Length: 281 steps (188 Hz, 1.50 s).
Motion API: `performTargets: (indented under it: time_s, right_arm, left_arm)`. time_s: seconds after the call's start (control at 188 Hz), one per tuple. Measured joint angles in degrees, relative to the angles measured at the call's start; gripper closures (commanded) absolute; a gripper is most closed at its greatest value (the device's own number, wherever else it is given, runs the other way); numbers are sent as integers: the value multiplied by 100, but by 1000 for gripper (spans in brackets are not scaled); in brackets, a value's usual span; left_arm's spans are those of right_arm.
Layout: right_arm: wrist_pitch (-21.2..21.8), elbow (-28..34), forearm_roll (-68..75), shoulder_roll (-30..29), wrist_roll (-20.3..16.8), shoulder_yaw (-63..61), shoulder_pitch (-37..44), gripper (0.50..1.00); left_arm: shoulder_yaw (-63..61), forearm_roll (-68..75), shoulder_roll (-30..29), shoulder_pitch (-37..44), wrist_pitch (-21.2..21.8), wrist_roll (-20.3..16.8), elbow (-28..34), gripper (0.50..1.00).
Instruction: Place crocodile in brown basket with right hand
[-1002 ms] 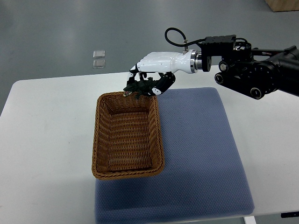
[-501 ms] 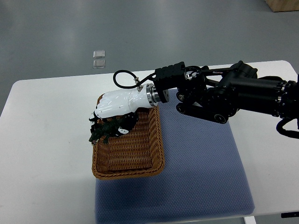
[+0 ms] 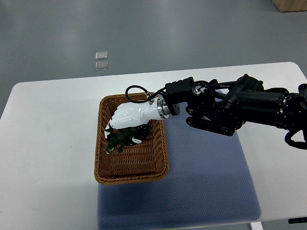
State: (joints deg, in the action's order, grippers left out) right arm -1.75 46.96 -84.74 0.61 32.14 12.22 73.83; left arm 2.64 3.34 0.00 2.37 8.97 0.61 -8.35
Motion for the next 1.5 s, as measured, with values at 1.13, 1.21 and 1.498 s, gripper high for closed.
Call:
performTargets:
  time_s: [1.13, 1.21, 1.498]
  right_arm:
    - [2086, -80, 3091, 1119, -413, -2202, -384, 574]
    - [2274, -82, 3696, 1234, -601, -2413, -566, 574]
    - [2465, -382, 5909, 1391, -1818, -3227, -1420, 574]
  left_arm:
    - [0, 0, 0, 0, 0, 0, 0, 500]
    - [0, 0, 0, 0, 0, 0, 0, 500]
    - [0, 0, 0, -1, 0, 0, 0, 500]
